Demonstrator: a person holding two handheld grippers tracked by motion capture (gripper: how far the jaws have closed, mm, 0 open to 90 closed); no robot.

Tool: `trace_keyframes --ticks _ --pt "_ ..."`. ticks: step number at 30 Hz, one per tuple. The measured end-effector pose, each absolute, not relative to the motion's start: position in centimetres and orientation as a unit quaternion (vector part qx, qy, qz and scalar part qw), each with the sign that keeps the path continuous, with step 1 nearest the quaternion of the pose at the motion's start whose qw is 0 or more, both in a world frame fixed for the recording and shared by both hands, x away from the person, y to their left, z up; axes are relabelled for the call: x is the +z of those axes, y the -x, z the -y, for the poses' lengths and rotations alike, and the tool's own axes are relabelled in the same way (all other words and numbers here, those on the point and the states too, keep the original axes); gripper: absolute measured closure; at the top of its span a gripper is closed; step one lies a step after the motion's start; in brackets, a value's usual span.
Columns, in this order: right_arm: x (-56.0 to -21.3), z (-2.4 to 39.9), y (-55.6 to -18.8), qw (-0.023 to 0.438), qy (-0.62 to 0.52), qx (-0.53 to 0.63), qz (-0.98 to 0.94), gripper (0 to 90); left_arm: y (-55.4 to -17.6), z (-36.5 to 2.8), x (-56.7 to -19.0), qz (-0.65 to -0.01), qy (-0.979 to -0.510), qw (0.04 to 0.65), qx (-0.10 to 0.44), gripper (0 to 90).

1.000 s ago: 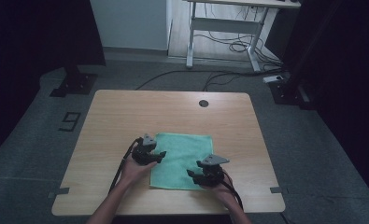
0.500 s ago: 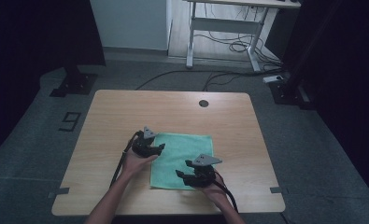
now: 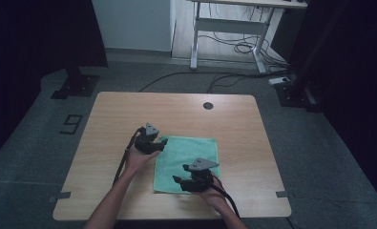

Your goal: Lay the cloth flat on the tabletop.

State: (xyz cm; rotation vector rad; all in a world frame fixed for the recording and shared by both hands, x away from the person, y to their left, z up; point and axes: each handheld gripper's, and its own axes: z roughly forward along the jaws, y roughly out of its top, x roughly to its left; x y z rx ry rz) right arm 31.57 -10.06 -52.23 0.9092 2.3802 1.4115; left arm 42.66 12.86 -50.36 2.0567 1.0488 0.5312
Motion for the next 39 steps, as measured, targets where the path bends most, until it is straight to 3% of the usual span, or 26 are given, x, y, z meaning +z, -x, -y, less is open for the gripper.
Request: trace_keyframes --ticks 31,39 --pt "-52.6 9.6 -31.7 0.112 -0.302 0.475 -0.819 40.9 -47.0 -13.3 -53.0 -0.438 -0.811 0.352 0.163 55.3" --pt "-52.8 8.9 -31.4 0.109 -0.294 0.472 -0.824 41.2 -47.2 -13.2 -53.6 -0.443 -0.815 0.345 0.146 67.6"
